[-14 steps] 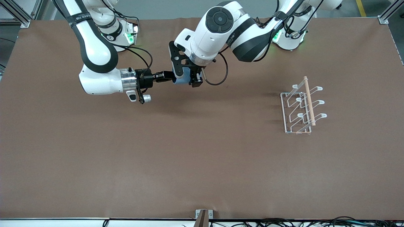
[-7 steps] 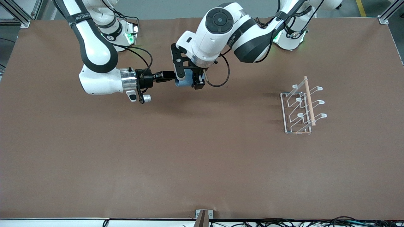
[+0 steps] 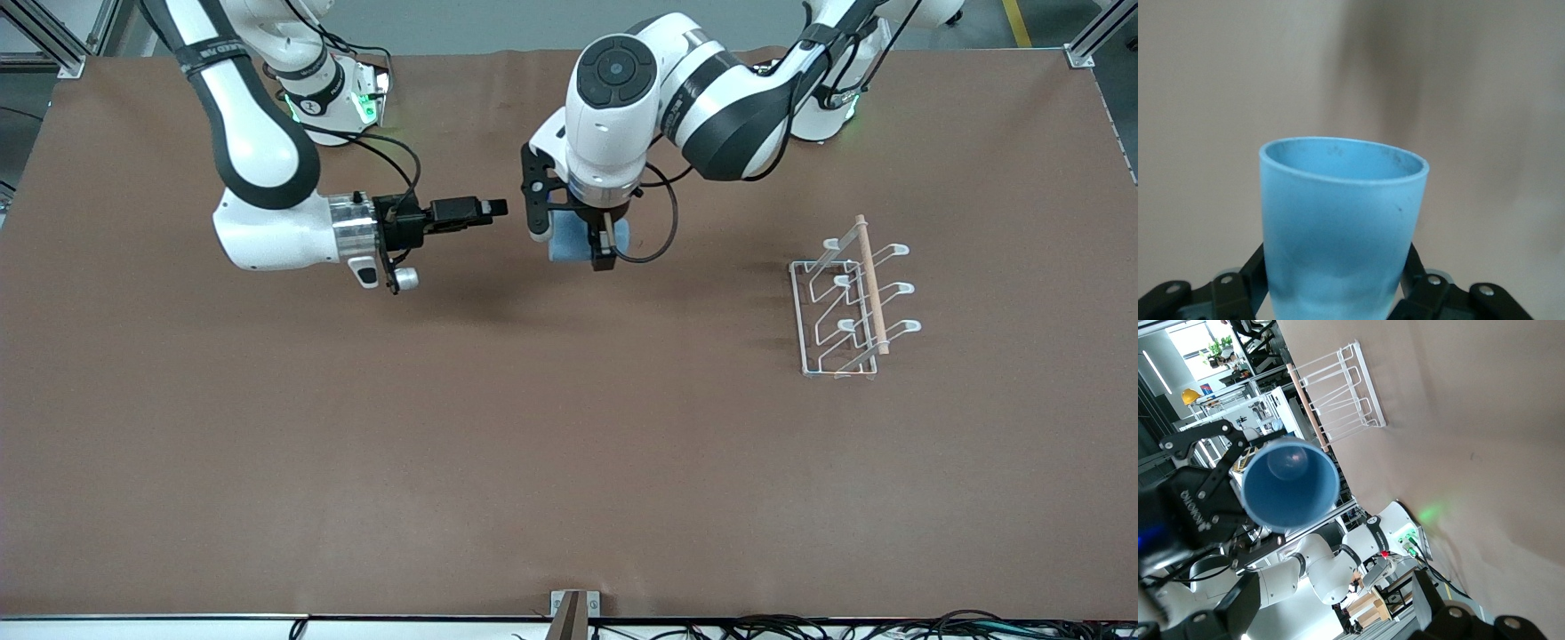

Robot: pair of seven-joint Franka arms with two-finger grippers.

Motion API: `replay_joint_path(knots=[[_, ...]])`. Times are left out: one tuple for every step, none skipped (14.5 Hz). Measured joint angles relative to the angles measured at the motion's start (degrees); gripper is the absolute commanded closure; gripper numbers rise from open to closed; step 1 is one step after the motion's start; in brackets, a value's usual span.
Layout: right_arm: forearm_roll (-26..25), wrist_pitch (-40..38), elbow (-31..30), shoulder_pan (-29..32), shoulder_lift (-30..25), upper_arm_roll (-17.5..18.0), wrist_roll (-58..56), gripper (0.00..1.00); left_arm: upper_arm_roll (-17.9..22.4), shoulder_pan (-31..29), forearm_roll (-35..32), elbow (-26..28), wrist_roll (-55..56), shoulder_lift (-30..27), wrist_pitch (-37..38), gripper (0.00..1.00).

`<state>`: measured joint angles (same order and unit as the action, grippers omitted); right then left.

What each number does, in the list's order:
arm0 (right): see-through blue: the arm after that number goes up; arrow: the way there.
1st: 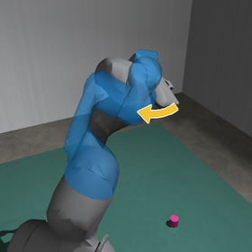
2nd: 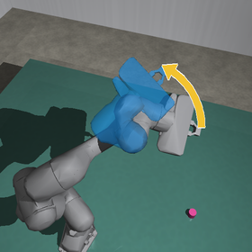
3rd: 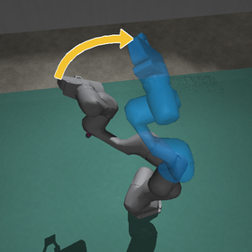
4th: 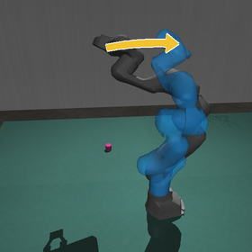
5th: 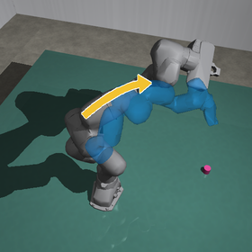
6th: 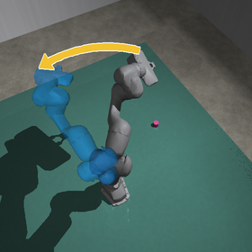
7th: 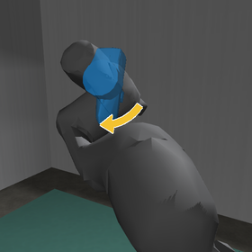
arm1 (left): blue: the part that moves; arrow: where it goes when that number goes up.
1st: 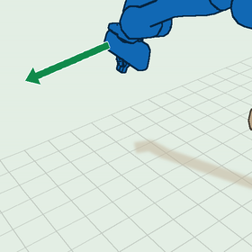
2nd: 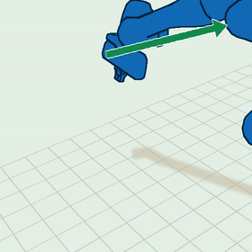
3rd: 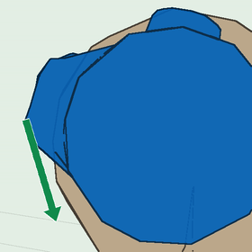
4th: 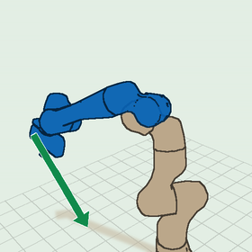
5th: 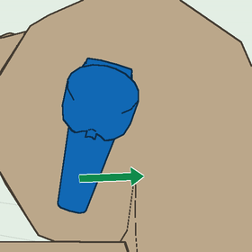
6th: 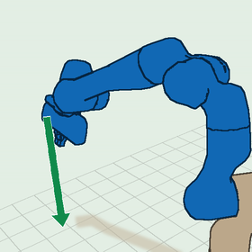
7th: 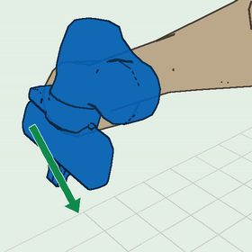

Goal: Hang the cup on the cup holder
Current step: 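Carry the cup to the holder while the right gripper releases and withdraws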

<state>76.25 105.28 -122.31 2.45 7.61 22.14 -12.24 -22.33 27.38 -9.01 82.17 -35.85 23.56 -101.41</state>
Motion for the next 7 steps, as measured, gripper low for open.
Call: replay_joint_path(knots=[[-2.9, -1.1, 0.6, 2.0, -0.1, -0.2, 0.1, 0.0, 0.0, -0.2, -2.9, 0.0, -0.4, -0.1, 1.9, 1.0], [-6.5, -2.4, 1.5, 4.2, -0.2, -0.6, 0.7, 0.0, 0.0, -0.2, -5.6, 0.0, -0.5, -0.1, 3.8, 1.0], [-10.3, -3.4, 2.6, 5.9, -0.3, -1.5, 1.9, 0.0, 0.0, -0.3, -7.8, 0.0, -0.6, -0.1, 5.7, 1.0], [-14.6, -4.1, 3.9, 6.7, -0.4, -3.7, 3.0, 0.0, 0.0, -0.2, -9.9, 0.0, -0.8, -0.1, 7.9, 1.0], [-18.9, -5.1, 5.3, 7.0, -0.4, -6.3, 3.8, 0.0, 0.0, -0.2, -12.3, 0.1, -1.0, -0.1, 10.4, 1.0], [-23.4, -5.9, 6.6, 7.2, -0.5, -8.9, 4.0, 0.0, 0.0, -0.3, -15.0, 0.2, -1.0, -0.1, 13.5, 1.0], [-28.0, -6.1, 8.0, 7.3, -0.6, -11.5, 4.1, 0.0, 0.0, -0.3, -17.9, 0.5, -1.1, -0.1, 16.8, 1.0]])
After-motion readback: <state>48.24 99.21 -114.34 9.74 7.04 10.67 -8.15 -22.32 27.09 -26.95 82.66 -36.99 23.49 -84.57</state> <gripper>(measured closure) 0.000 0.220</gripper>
